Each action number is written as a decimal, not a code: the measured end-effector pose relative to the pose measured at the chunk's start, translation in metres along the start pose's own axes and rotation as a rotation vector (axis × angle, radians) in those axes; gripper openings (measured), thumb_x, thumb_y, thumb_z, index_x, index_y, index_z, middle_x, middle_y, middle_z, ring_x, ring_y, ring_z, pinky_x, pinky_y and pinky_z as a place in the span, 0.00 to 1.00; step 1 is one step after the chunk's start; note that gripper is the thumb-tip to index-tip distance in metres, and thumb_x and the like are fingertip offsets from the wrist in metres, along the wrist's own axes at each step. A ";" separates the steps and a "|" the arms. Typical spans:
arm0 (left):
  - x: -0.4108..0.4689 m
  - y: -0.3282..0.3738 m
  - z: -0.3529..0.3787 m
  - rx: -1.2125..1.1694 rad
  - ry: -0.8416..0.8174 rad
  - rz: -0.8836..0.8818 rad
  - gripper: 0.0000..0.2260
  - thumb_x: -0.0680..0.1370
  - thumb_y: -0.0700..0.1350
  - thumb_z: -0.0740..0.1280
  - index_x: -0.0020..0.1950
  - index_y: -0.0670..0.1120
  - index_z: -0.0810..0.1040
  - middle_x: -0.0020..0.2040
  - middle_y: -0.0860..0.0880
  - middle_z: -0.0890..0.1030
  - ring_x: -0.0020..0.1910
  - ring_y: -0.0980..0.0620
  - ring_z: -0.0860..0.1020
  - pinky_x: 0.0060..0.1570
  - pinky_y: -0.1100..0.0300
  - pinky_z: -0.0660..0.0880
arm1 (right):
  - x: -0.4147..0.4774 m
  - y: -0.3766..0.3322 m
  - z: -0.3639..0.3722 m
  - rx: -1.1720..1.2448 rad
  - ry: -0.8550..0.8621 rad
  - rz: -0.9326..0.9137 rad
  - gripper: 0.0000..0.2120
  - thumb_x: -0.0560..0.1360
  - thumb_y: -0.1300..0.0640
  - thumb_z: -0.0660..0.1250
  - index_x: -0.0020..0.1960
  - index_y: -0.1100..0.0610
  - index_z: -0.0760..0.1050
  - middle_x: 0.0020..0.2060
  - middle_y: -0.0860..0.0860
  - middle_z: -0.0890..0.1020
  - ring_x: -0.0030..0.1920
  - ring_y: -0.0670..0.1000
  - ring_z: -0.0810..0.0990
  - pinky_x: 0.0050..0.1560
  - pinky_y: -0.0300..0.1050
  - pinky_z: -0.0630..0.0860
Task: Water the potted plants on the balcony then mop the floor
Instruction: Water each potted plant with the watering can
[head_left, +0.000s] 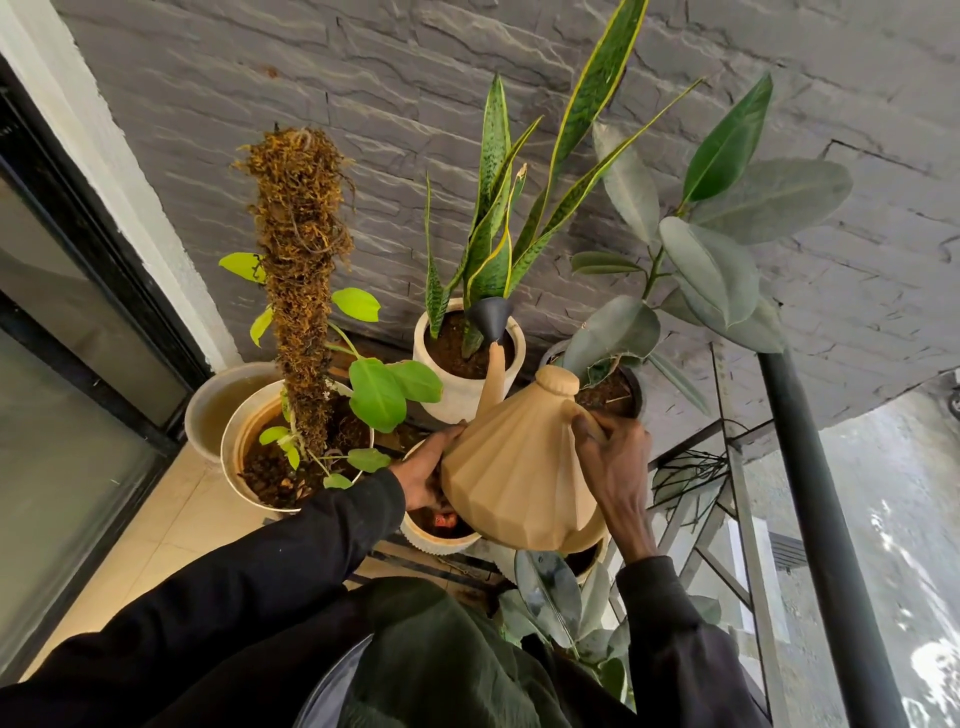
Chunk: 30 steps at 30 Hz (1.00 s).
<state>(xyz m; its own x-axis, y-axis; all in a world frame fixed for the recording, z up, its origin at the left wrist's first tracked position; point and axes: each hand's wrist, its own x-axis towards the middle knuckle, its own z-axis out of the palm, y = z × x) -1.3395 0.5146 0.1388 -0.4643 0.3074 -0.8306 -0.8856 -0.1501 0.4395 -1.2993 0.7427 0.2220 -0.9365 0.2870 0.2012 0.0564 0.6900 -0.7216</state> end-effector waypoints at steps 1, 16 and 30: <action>-0.001 0.000 0.000 0.002 -0.001 -0.003 0.19 0.80 0.65 0.63 0.56 0.50 0.77 0.56 0.43 0.80 0.54 0.43 0.75 0.58 0.47 0.71 | 0.000 0.000 -0.001 -0.001 0.001 -0.007 0.19 0.78 0.58 0.70 0.30 0.61 0.72 0.24 0.47 0.68 0.25 0.45 0.60 0.26 0.43 0.61; -0.006 0.000 0.005 0.029 0.028 0.029 0.24 0.78 0.69 0.62 0.60 0.50 0.78 0.57 0.43 0.82 0.57 0.42 0.77 0.57 0.48 0.71 | -0.009 0.002 0.001 0.065 0.054 0.032 0.18 0.78 0.51 0.71 0.34 0.62 0.79 0.23 0.51 0.72 0.25 0.45 0.61 0.26 0.45 0.62; -0.008 -0.012 0.011 0.017 0.018 0.009 0.17 0.81 0.62 0.64 0.53 0.48 0.78 0.49 0.44 0.82 0.47 0.45 0.79 0.44 0.52 0.74 | -0.049 0.023 0.000 0.074 0.105 0.034 0.07 0.78 0.61 0.72 0.44 0.65 0.84 0.30 0.62 0.81 0.27 0.47 0.67 0.25 0.47 0.67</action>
<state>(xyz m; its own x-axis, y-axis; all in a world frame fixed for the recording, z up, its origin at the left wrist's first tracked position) -1.3246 0.5240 0.1441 -0.4728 0.2889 -0.8325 -0.8810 -0.1366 0.4530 -1.2524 0.7447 0.1959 -0.8932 0.3797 0.2411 0.0581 0.6289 -0.7753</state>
